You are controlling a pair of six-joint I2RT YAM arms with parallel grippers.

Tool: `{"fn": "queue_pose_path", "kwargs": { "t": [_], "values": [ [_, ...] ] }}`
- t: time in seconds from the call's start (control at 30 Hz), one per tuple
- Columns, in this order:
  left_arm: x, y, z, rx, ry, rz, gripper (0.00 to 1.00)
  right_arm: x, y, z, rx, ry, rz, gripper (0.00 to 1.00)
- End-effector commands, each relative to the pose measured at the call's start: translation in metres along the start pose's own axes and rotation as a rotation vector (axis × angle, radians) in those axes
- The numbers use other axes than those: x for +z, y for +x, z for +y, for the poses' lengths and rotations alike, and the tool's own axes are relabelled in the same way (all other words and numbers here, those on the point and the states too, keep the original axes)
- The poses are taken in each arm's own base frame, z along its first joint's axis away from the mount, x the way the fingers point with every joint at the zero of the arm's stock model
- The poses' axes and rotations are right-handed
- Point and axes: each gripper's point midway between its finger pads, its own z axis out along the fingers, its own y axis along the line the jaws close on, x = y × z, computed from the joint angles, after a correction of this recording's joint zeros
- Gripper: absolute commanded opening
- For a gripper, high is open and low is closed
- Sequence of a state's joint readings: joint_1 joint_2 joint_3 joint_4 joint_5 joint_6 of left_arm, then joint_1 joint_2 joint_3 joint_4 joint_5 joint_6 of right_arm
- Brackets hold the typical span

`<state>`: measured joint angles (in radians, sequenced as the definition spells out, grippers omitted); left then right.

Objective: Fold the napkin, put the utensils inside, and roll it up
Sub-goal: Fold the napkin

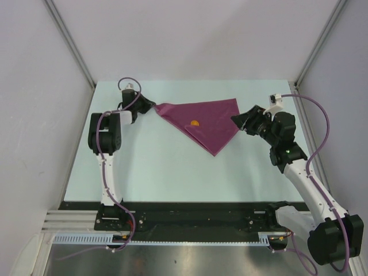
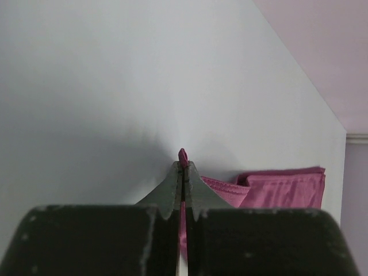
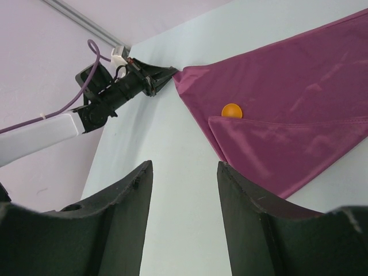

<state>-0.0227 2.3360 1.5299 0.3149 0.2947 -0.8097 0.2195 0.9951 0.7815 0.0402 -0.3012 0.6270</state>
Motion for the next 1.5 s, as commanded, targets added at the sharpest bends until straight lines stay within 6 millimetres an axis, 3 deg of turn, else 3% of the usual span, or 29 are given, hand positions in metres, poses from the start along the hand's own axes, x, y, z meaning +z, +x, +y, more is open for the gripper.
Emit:
{"fn": "queue_pose_path", "kwargs": {
  "t": [0.0,0.17,0.2,0.37,0.47,0.57,0.77,0.97,1.17,1.47],
  "values": [
    [-0.033,-0.019,-0.073,0.134,0.25,-0.049,0.0,-0.005,-0.003,0.002,-0.017,-0.009,-0.023,0.54],
    [-0.053,0.002,-0.112,0.182,0.378,-0.042,0.0,-0.005,0.0,0.002,-0.006,-0.014,-0.019,0.54],
    [-0.058,0.009,-0.13,0.2,0.417,-0.039,0.0,-0.006,0.0,0.002,-0.006,-0.013,-0.022,0.54],
    [-0.071,0.042,-0.168,0.287,0.495,0.003,0.0,-0.009,0.002,0.002,-0.014,-0.006,-0.016,0.54],
    [-0.079,0.074,-0.187,0.331,0.529,0.053,0.0,-0.011,0.004,0.0,-0.015,0.003,-0.012,0.54],
    [-0.087,0.118,-0.202,0.354,0.566,0.125,0.0,-0.012,0.005,0.0,-0.013,-0.001,-0.012,0.54],
    [-0.1,0.193,-0.212,0.404,0.622,0.242,0.0,-0.014,0.008,-0.001,-0.014,-0.003,-0.003,0.54],
    [-0.108,0.243,-0.224,0.447,0.689,0.328,0.0,-0.016,0.01,-0.002,-0.019,-0.001,-0.001,0.54],
    [-0.114,0.271,-0.233,0.499,0.74,0.378,0.0,-0.017,0.013,-0.006,-0.015,0.009,0.002,0.54],
    [-0.119,0.306,-0.208,0.564,0.722,0.469,0.0,-0.019,0.015,-0.011,-0.013,0.02,0.004,0.54]
  ]
}}
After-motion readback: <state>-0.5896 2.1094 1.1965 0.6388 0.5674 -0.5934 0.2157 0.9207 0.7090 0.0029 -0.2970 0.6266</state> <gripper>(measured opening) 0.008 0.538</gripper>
